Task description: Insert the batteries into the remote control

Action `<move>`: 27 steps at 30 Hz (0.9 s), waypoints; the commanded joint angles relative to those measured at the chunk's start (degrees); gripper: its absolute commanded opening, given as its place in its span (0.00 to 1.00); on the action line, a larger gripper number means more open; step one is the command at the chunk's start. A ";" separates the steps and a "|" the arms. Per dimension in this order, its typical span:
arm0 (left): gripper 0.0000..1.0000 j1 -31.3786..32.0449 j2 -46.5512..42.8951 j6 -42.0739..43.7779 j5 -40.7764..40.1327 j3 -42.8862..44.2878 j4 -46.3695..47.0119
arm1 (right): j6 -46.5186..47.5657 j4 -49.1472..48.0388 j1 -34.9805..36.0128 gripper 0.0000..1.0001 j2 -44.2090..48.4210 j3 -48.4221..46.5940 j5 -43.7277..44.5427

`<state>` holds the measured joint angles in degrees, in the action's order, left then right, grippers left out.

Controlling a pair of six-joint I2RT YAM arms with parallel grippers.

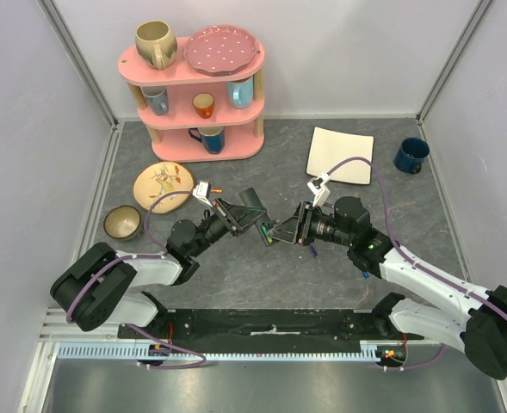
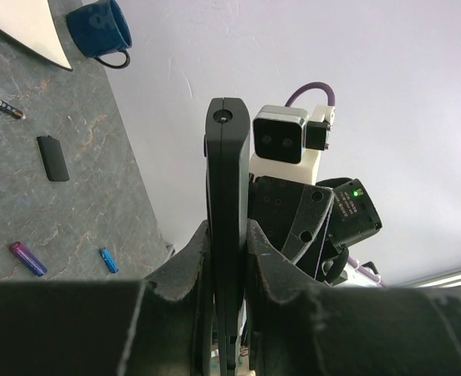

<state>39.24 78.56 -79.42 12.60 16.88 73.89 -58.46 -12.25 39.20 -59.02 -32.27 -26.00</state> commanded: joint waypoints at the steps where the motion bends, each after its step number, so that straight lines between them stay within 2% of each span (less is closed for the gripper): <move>1: 0.02 0.04 -1.13 1.19 0.32 1.84 19.63 | 1.06 -0.85 -0.18 0.48 -0.30 0.37 -2.83; 22: 0.02 0.04 -1.57 0.93 0.58 3.07 19.37 | 2.03 0.91 -0.09 0.30 -1.18 0.81 -1.25; 25: 0.02 0.04 -1.66 0.93 0.67 3.15 19.19 | 1.86 0.91 -0.09 0.32 -1.09 0.81 -1.25; 27: 0.02 0.04 -1.66 1.10 0.76 3.15 19.10 | 1.68 0.83 -0.18 0.43 -0.74 0.55 -1.25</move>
<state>39.24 78.56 -79.35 12.67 17.30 72.25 -58.22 -13.26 39.20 -59.35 -31.51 -27.55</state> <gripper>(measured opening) 0.226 0.366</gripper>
